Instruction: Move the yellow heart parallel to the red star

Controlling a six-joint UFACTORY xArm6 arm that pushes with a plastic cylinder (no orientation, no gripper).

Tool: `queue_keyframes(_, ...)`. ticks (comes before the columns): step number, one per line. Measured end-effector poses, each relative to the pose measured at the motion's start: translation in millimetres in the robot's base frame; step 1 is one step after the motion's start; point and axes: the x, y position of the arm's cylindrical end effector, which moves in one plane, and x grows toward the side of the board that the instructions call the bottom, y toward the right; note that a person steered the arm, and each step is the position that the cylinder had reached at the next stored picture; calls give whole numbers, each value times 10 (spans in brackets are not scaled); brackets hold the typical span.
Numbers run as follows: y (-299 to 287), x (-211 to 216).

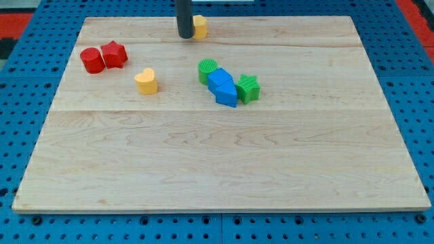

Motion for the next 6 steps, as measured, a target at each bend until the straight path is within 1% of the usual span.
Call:
queue_keyframes(1,-46,598)
queue_keyframes(3,-413,2207)
queue_keyframes(4,-777,1722)
queue_keyframes(6,-583,1081)
